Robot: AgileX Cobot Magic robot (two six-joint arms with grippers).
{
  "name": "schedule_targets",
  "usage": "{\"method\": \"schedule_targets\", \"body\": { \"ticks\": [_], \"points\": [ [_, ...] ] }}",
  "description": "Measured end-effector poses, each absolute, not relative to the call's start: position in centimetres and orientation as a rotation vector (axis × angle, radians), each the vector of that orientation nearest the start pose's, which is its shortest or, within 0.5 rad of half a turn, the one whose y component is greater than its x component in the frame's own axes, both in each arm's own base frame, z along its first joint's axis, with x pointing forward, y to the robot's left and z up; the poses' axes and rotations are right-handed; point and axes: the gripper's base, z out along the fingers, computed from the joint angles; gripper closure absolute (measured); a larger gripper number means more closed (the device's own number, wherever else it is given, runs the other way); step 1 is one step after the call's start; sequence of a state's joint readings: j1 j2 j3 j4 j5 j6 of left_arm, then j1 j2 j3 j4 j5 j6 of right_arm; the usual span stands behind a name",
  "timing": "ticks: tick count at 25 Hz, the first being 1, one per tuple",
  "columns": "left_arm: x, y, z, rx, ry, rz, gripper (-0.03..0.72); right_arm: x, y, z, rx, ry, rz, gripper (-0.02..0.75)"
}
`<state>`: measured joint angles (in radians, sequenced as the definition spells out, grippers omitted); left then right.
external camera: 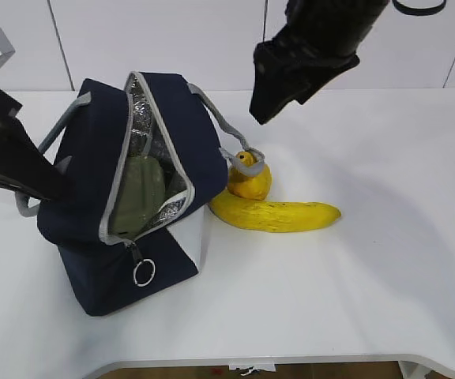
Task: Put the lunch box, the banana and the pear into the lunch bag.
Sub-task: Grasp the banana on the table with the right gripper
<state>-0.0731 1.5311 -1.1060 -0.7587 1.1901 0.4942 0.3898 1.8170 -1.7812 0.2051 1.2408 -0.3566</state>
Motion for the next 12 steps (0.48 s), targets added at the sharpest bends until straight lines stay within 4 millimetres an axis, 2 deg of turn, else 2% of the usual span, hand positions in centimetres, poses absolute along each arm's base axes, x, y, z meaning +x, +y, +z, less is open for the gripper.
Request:
{"method": "schedule_targets", "body": {
  "ticks": [4,12],
  "points": [
    [27.71,-7.74,27.42,0.416,2.770,-0.972,0.694,34.18,15.48,33.79,-1.004,2.591,0.220,0.176],
    [27.67,-7.68,27.36,0.424,2.776,-0.961,0.694,34.10,15.44,33.75,-1.008,2.592,0.220,0.176]
  ]
}}
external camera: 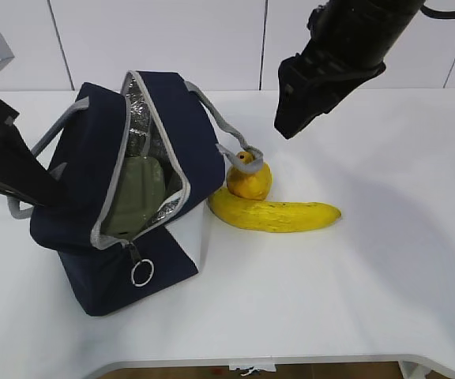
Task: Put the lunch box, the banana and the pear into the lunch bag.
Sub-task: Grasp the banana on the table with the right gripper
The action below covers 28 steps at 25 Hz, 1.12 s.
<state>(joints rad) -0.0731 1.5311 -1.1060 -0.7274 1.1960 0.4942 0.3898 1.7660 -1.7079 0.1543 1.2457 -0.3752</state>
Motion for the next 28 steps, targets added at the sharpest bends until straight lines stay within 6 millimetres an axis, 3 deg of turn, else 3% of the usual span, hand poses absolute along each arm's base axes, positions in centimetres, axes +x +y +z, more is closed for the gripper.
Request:
{"method": "schedule_targets", "body": {
  "ticks": [2,7,10,19,28],
  "points": [
    [27.7,-7.7,27.3,0.426,2.778,-0.958,0.694,34.1,15.5,33.6,-1.043,2.580,0.216,0.176],
    [27.7,-7.6,27.3,0.432,2.783,-0.946,0.694,34.8,16.0,32.1,-1.415,2.416,0.187,0.176],
    [27.6,-7.4,27.2,0.448,2.796,-0.919,0.694,35.5,16.5,31.2,-1.523,2.313,0.194,0.176],
    [27.5,-7.2,27.0,0.474,2.817,-0.875,0.694,37.7,17.5,27.0,-1.618,2.285,0.192,0.176],
    [27.5,-7.2,27.0,0.479,2.821,-0.869,0.694,39.5,17.6,21.6,-1.603,2.443,0.158,0.176]
  ]
}}
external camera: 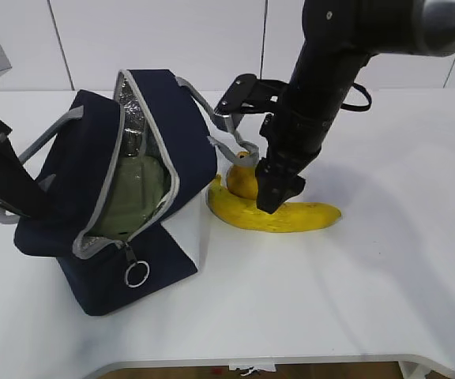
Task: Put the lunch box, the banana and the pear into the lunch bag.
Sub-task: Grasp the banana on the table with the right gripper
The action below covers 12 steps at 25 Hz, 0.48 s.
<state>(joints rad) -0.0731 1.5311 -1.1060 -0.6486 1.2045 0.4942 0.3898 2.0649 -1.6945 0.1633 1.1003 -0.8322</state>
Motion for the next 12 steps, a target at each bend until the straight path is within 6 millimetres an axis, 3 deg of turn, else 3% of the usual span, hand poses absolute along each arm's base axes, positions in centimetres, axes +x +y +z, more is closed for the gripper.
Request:
{"method": "schedule_targets", "body": {
  "ticks": [12],
  "points": [
    [27.5,-7.1,26.9,0.482,2.823,-0.863,0.694,40.4,17.5,18.1,-1.563,2.544,0.155,0.176]
  ]
}}
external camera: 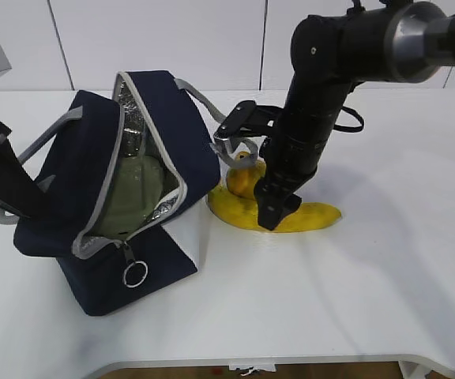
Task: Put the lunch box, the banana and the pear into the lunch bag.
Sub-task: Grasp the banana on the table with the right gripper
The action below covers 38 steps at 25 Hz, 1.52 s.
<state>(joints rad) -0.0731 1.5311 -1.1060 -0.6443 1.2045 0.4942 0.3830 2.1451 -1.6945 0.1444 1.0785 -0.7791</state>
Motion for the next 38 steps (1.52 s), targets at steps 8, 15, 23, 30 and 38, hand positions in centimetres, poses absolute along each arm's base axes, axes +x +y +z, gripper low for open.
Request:
{"method": "schedule_targets", "body": {
  "ticks": [8,15,23,30,38],
  "points": [
    [27.5,-7.1,26.9,0.482,2.823,-0.864,0.694,40.5,17.5,17.1,-1.566,2.565,0.161,0.176],
    [27.5,-7.1,26.9,0.483,2.824,-0.865,0.694,40.1,17.3,16.6,-1.602,2.620,0.187,0.176],
    [27.5,-7.1,26.9,0.483,2.824,-0.865,0.694,40.1,17.3,16.6,-1.600,2.617,0.185,0.176],
    [27.5,-7.1,26.9,0.483,2.824,-0.865,0.694,40.1,17.3,16.6,-1.602,2.615,0.179,0.204],
    [27.5,-7.1,26.9,0.483,2.824,-0.865,0.694,40.1,17.2,16.6,-1.616,2.624,0.170,0.417]
  ]
}}
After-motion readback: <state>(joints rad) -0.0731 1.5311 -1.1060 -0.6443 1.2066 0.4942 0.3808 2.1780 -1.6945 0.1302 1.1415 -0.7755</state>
